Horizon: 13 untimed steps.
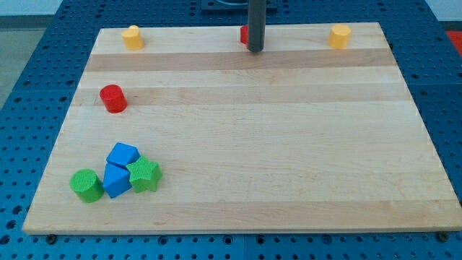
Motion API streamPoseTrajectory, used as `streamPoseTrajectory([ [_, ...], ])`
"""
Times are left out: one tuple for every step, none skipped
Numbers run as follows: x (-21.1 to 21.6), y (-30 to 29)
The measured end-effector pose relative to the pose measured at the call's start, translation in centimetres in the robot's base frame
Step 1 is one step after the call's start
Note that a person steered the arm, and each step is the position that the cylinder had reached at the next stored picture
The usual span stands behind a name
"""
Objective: Slide yellow hexagon to the red star
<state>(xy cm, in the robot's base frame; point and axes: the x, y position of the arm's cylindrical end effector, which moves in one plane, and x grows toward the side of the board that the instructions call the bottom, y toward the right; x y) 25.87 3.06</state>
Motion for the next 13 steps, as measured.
streamPoseTrajectory([
  [0.4,0.0],
  [3.2,1.4],
  [4.8,6.1],
  [4.9,11.8],
  [4.1,16.0],
  [2.0,19.3],
  [0.0,21.4],
  [-1.1,21.6],
  [-1.2,20.9],
  [-1.2,19.9],
  [-1.6,18.9],
  [-2.6,17.8],
  [-2.7,16.3],
])
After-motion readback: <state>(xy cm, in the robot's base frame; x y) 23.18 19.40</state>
